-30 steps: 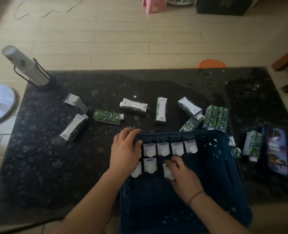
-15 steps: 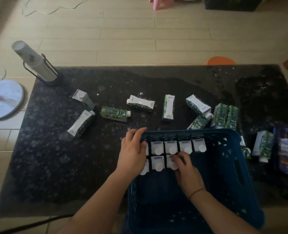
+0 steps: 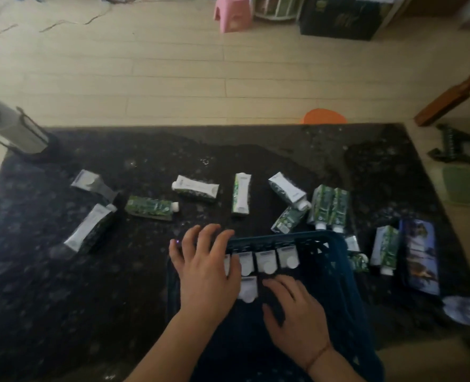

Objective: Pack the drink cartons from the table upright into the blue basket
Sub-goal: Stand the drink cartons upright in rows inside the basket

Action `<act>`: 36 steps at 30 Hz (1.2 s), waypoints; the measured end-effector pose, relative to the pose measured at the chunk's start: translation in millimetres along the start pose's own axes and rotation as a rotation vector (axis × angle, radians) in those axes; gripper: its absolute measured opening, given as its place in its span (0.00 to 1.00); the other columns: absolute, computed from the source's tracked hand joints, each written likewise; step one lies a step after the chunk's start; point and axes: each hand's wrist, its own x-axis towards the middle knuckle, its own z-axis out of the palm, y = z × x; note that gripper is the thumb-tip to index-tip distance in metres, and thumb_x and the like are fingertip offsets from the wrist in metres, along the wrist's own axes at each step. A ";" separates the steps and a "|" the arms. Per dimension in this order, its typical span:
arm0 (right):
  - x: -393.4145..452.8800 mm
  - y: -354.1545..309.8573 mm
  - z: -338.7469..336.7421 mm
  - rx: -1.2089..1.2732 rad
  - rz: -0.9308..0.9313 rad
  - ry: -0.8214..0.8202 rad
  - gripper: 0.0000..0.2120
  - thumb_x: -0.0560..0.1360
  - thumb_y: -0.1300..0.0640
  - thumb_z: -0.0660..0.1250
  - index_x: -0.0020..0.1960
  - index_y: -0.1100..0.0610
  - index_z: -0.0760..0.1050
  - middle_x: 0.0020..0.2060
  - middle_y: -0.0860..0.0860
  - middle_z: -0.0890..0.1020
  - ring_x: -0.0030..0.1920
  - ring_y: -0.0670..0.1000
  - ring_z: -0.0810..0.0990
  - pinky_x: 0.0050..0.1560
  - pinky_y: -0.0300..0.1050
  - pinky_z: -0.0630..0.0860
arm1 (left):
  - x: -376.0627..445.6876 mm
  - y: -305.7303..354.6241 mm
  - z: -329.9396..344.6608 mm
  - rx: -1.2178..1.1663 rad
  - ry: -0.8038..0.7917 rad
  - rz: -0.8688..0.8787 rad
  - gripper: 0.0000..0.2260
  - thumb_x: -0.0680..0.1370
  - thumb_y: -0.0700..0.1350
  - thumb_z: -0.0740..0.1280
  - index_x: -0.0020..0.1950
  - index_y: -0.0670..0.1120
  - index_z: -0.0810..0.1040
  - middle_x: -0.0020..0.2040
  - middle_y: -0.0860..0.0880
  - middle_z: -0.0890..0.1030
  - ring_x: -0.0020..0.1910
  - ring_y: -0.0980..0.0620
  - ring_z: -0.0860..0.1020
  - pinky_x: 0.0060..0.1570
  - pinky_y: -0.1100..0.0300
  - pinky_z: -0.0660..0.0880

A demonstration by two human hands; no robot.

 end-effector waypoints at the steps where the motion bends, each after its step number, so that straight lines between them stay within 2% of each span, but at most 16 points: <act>1: -3.5 6.2 -12.2 0.021 0.027 0.071 0.16 0.72 0.45 0.62 0.58 0.49 0.75 0.52 0.46 0.79 0.48 0.48 0.79 0.42 0.41 0.80 | 3.8 11.9 2.9 -0.012 -0.007 0.045 0.15 0.75 0.53 0.64 0.61 0.55 0.76 0.64 0.53 0.73 0.70 0.44 0.64 0.70 0.35 0.52; 3: -8.7 22.5 -39.7 0.076 0.104 0.220 0.15 0.75 0.46 0.60 0.56 0.52 0.78 0.49 0.47 0.81 0.49 0.47 0.77 0.50 0.39 0.77 | 13.2 37.7 10.1 -0.054 -0.023 0.114 0.13 0.75 0.52 0.65 0.58 0.54 0.78 0.62 0.53 0.75 0.68 0.44 0.67 0.70 0.36 0.56; 4: -10.3 31.5 -54.3 0.101 0.147 0.287 0.15 0.75 0.46 0.60 0.55 0.53 0.78 0.47 0.46 0.80 0.49 0.46 0.76 0.52 0.35 0.74 | 17.7 50.7 14.5 -0.077 -0.037 0.147 0.12 0.75 0.52 0.65 0.58 0.54 0.79 0.61 0.54 0.75 0.66 0.45 0.69 0.69 0.37 0.59; 6: -12.2 52.0 -81.9 0.152 0.257 0.375 0.11 0.74 0.49 0.62 0.54 0.50 0.77 0.44 0.41 0.77 0.46 0.41 0.73 0.51 0.28 0.68 | 26.3 78.0 24.8 -0.117 -0.076 0.208 0.11 0.75 0.51 0.66 0.56 0.54 0.79 0.58 0.55 0.77 0.61 0.47 0.72 0.65 0.41 0.66; 8: -11.2 76.1 -102.5 0.234 0.401 0.409 0.08 0.74 0.50 0.65 0.53 0.46 0.74 0.43 0.38 0.75 0.44 0.41 0.72 0.48 0.27 0.69 | 37.8 104.8 36.9 -0.154 -0.131 0.244 0.10 0.75 0.51 0.65 0.55 0.53 0.80 0.55 0.55 0.79 0.58 0.49 0.75 0.61 0.47 0.70; 10: -7.7 105.7 -113.1 0.346 0.556 0.388 0.07 0.75 0.54 0.68 0.52 0.45 0.74 0.41 0.41 0.76 0.42 0.44 0.75 0.43 0.32 0.72 | 53.1 131.5 47.7 -0.193 -0.228 0.250 0.09 0.77 0.51 0.65 0.56 0.53 0.80 0.55 0.55 0.80 0.56 0.50 0.76 0.59 0.51 0.73; 13: -1.1 161.4 -112.4 0.509 0.814 0.269 0.09 0.74 0.58 0.68 0.54 0.52 0.76 0.41 0.47 0.78 0.42 0.46 0.77 0.39 0.33 0.70 | 77.1 170.1 65.3 -0.192 -0.384 0.271 0.10 0.79 0.51 0.63 0.58 0.53 0.79 0.54 0.53 0.81 0.53 0.50 0.77 0.52 0.54 0.76; 14: -0.3 180.8 -107.3 0.562 0.906 0.222 0.10 0.74 0.59 0.68 0.55 0.54 0.76 0.42 0.48 0.79 0.43 0.49 0.78 0.39 0.34 0.70 | 83.9 182.7 73.5 -0.151 -0.405 0.296 0.11 0.79 0.51 0.63 0.59 0.53 0.79 0.53 0.52 0.81 0.53 0.49 0.77 0.50 0.54 0.76; 16: -1.3 212.0 -91.9 0.642 1.055 0.111 0.15 0.73 0.59 0.70 0.59 0.56 0.74 0.47 0.52 0.79 0.47 0.52 0.78 0.46 0.40 0.71 | 95.7 209.1 91.6 -0.073 -0.505 0.336 0.11 0.79 0.51 0.62 0.59 0.52 0.77 0.54 0.51 0.80 0.53 0.47 0.77 0.49 0.54 0.76; 19: -1.1 245.0 -68.4 0.555 1.077 -0.003 0.21 0.71 0.59 0.71 0.63 0.55 0.71 0.58 0.55 0.74 0.53 0.55 0.76 0.57 0.47 0.73 | 106.9 247.9 125.6 0.133 -0.793 0.418 0.17 0.79 0.56 0.60 0.64 0.51 0.73 0.60 0.48 0.78 0.57 0.44 0.77 0.53 0.48 0.76; 22: 10.4 269.2 -61.4 0.476 1.134 0.072 0.20 0.72 0.56 0.69 0.62 0.57 0.70 0.61 0.58 0.71 0.53 0.58 0.75 0.56 0.49 0.73 | 106.3 279.7 157.8 0.300 -0.963 0.499 0.19 0.79 0.58 0.60 0.66 0.50 0.70 0.62 0.46 0.76 0.57 0.42 0.76 0.54 0.45 0.76; 27: 26.6 296.8 -33.9 0.457 1.077 -0.040 0.35 0.73 0.51 0.69 0.73 0.54 0.53 0.66 0.59 0.66 0.60 0.61 0.74 0.59 0.51 0.71 | 86.0 295.6 193.3 0.465 -0.999 0.573 0.19 0.78 0.57 0.59 0.66 0.50 0.70 0.63 0.45 0.76 0.60 0.42 0.75 0.52 0.47 0.73; 29: 30.4 303.5 -25.4 0.448 1.086 -0.010 0.36 0.73 0.49 0.68 0.73 0.52 0.51 0.64 0.59 0.69 0.59 0.61 0.75 0.57 0.53 0.73 | 78.1 296.1 196.8 0.508 -1.020 0.597 0.20 0.78 0.55 0.60 0.69 0.50 0.69 0.64 0.45 0.74 0.63 0.42 0.73 0.55 0.46 0.72; 33: 31.1 317.4 -24.6 0.356 1.166 0.084 0.30 0.72 0.46 0.66 0.70 0.51 0.59 0.60 0.58 0.75 0.58 0.60 0.76 0.54 0.54 0.74 | 75.3 292.5 198.6 0.461 -0.988 0.655 0.21 0.77 0.53 0.63 0.69 0.49 0.69 0.64 0.45 0.73 0.64 0.42 0.71 0.58 0.46 0.71; 35: 27.2 318.4 -39.5 0.579 1.240 0.207 0.22 0.72 0.46 0.65 0.64 0.52 0.69 0.58 0.57 0.78 0.55 0.58 0.77 0.55 0.54 0.74 | 79.5 288.4 199.6 0.297 -0.885 0.674 0.24 0.76 0.50 0.65 0.72 0.50 0.65 0.66 0.46 0.71 0.65 0.43 0.70 0.60 0.48 0.72; 36: 24.0 314.8 -52.9 0.738 1.270 0.264 0.18 0.72 0.46 0.64 0.59 0.53 0.74 0.54 0.56 0.80 0.51 0.57 0.78 0.52 0.54 0.76 | 81.4 286.0 199.1 0.187 -0.837 0.660 0.28 0.76 0.49 0.66 0.74 0.52 0.61 0.69 0.47 0.68 0.66 0.44 0.69 0.62 0.49 0.72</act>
